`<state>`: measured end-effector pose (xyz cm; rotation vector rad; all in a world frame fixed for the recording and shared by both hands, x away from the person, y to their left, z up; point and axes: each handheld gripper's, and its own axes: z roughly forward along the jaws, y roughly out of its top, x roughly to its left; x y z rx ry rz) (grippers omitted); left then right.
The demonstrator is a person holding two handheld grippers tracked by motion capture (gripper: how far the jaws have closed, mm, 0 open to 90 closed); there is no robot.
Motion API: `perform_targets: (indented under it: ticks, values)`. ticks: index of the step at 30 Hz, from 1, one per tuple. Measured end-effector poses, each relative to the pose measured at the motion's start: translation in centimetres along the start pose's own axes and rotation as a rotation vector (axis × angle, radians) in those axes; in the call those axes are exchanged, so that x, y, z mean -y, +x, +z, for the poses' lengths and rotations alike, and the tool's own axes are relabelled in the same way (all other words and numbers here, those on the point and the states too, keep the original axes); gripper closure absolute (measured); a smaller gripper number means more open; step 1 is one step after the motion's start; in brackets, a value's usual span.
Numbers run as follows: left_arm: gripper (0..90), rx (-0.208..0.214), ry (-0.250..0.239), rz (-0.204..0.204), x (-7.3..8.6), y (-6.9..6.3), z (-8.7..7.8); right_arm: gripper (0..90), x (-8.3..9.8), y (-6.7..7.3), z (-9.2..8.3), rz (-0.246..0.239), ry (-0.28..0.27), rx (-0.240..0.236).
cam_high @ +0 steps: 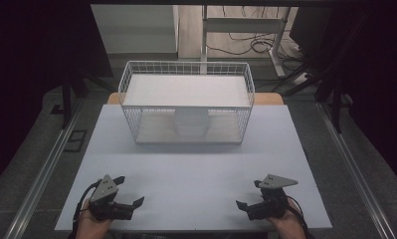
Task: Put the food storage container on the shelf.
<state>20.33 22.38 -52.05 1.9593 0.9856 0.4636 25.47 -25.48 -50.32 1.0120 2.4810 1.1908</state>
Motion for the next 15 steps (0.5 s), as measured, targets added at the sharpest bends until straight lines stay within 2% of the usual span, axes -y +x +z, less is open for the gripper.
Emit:
perform_targets:
  ticks: [7,10,15]
  values:
    - [1.9,0.006,0.037,-0.015,0.52,0.13,0.09,0.3,0.9,-0.13,0.14,0.014,0.071,0.003]
    - [1.8,0.004,0.043,-0.013,0.61,0.14,0.04,0.3,1.07,-0.13,0.41,0.002,0.106,0.011]
    - [1.9,0.005,0.042,-0.017,0.6,0.17,0.04,0.3,1.05,0.0,0.47,-0.015,0.11,0.027]
